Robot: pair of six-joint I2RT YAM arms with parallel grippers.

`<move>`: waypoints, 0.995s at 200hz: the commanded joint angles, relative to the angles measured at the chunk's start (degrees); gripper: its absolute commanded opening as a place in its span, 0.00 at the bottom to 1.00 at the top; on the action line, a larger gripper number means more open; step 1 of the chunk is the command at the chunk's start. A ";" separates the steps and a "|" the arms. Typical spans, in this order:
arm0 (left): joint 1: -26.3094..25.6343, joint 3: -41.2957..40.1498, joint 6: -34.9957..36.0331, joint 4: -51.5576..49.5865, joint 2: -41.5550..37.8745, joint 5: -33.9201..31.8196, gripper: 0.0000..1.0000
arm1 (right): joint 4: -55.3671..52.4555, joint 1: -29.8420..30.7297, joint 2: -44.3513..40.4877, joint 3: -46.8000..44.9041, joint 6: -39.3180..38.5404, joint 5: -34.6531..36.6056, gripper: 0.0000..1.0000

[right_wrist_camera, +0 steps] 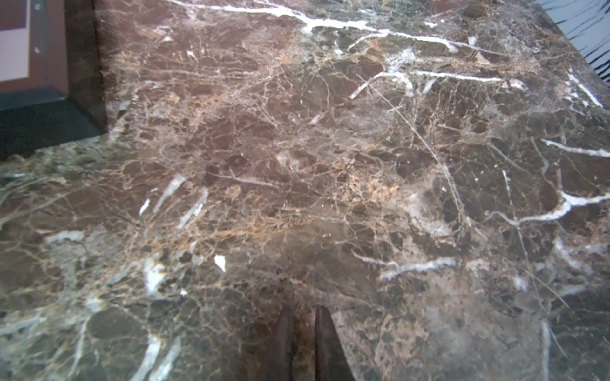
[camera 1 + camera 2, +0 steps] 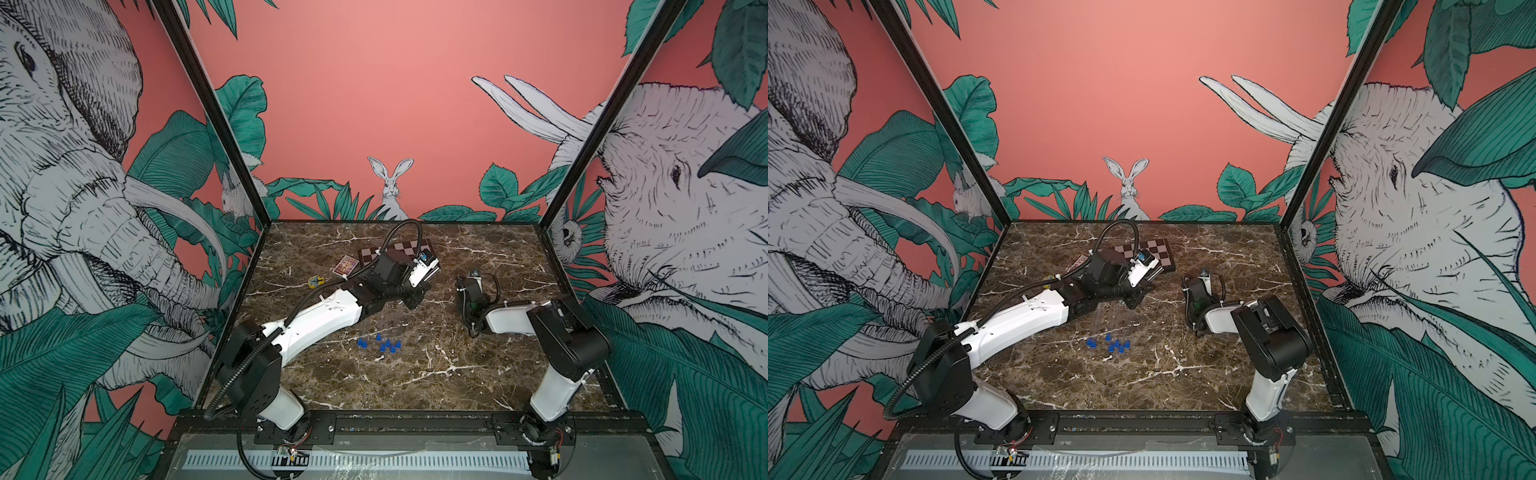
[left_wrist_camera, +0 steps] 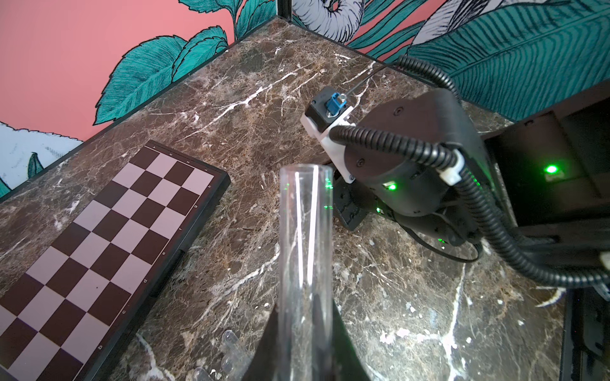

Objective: Remove stoppers from test tubes
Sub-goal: Place the stopper at the center of the board.

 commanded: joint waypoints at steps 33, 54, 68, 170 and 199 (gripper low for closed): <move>-0.27 2.01 0.39 -1.36 -0.95 -0.17 0.00 | -5.47 0.10 1.26 3.01 -0.22 0.71 0.08; -0.26 1.83 0.37 -1.31 -1.20 -0.28 0.00 | -6.05 0.06 1.47 3.29 -0.34 0.71 0.11; -0.22 1.68 0.50 -1.21 -1.38 -0.43 0.00 | -7.28 0.05 1.62 3.92 -0.16 0.80 0.13; -0.25 1.29 0.77 -1.39 -2.32 -1.21 0.00 | -10.91 0.06 2.00 5.86 -0.17 0.05 0.25; -0.26 1.52 0.64 -1.39 -2.03 -1.10 0.00 | -8.25 0.08 0.19 4.51 -0.14 -2.19 0.28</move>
